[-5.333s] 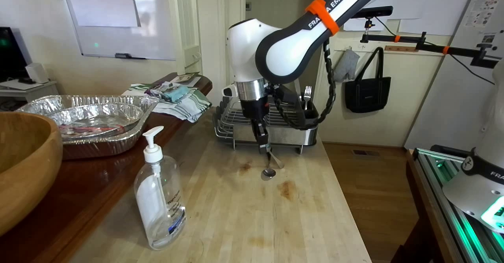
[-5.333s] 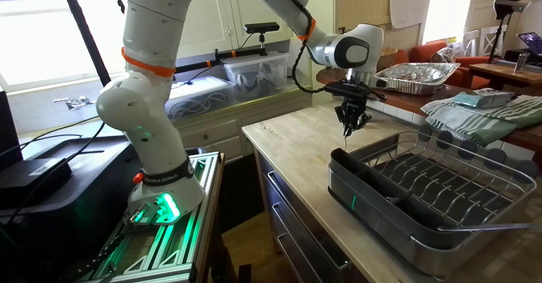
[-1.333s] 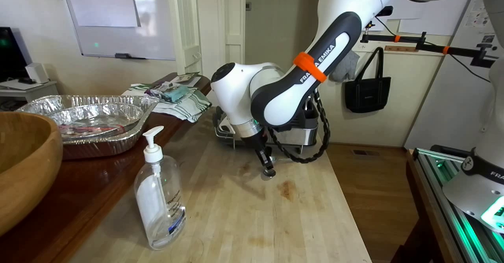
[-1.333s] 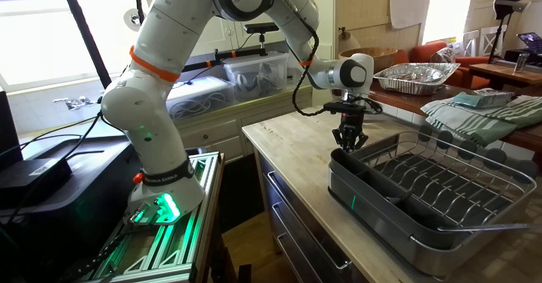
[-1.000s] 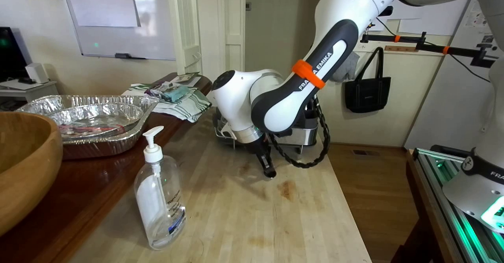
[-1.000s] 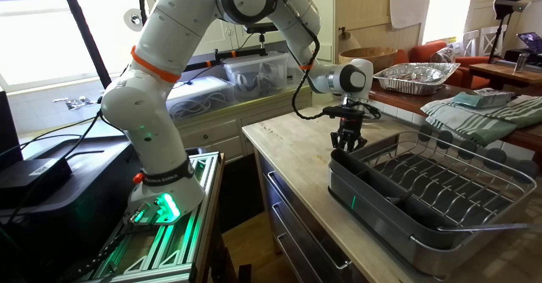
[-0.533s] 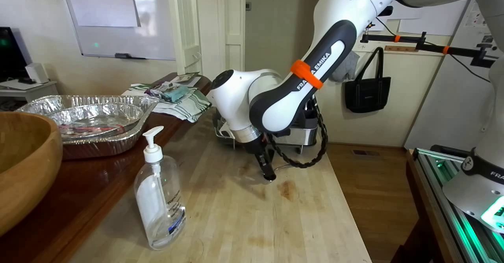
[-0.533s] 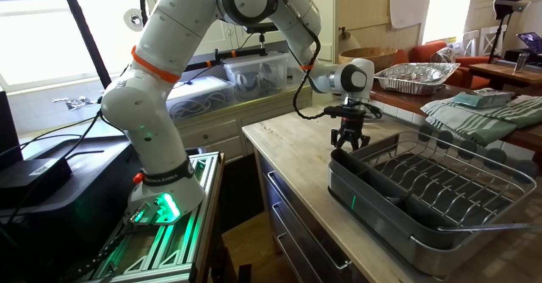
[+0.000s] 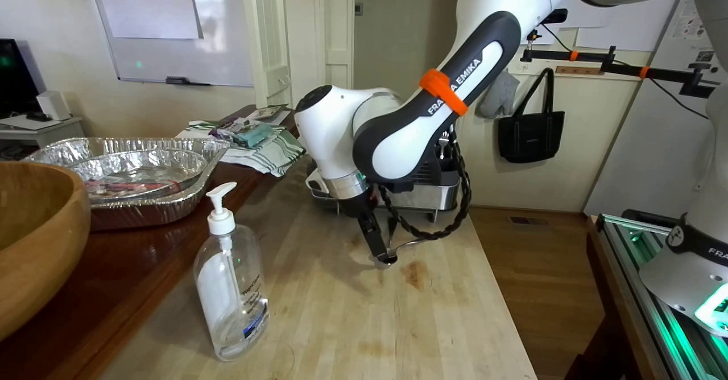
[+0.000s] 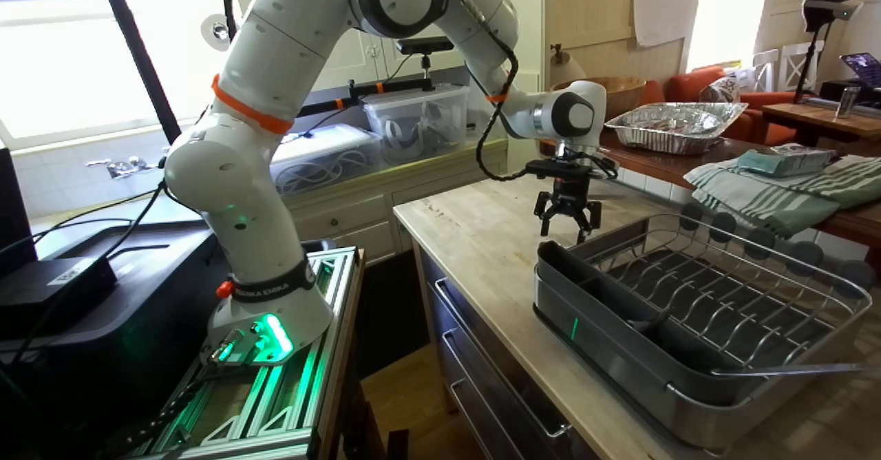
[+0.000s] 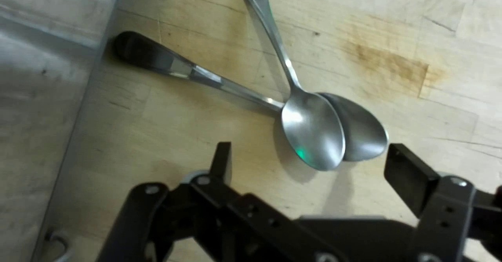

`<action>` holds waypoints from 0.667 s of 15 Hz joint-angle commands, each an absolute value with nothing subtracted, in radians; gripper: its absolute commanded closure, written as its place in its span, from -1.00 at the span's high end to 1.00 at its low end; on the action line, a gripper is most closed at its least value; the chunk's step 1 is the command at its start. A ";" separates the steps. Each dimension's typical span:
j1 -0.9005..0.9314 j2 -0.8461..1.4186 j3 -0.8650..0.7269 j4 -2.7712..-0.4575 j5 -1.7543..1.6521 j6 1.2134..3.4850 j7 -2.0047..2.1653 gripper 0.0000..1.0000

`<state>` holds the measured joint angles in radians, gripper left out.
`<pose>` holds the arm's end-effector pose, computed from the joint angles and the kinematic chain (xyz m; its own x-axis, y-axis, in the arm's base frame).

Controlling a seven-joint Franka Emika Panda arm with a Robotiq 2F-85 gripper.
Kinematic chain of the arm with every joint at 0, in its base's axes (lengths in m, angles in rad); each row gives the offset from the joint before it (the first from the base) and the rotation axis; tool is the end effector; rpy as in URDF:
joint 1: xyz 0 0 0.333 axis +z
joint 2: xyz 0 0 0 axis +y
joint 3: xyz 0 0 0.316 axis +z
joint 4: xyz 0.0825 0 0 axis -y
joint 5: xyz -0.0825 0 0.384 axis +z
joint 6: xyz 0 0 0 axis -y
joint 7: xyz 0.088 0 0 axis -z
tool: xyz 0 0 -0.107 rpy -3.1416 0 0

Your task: Remove the spoon from the dish rack

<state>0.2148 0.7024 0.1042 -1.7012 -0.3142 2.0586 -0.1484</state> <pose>0.6097 0.1795 0.1646 0.7537 0.5511 -0.3582 0.6159 -0.7824 0.0922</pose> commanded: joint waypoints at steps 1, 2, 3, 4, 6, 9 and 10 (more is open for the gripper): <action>0.204 0.642 0.119 -1.727 -0.267 2.074 -0.123 1.00; 0.200 0.617 0.122 -1.736 -0.250 2.074 -0.115 1.00; 0.197 0.594 0.124 -1.742 -0.234 2.071 -0.111 1.00; 0.194 0.562 0.123 -1.756 -0.217 2.071 -0.100 1.00; 0.186 0.505 0.125 -1.776 -0.179 2.066 -0.089 1.00; 0.172 0.397 0.125 -1.820 -0.108 2.054 -0.053 1.00; 0.167 0.370 0.122 -1.831 -0.085 2.057 -0.033 1.00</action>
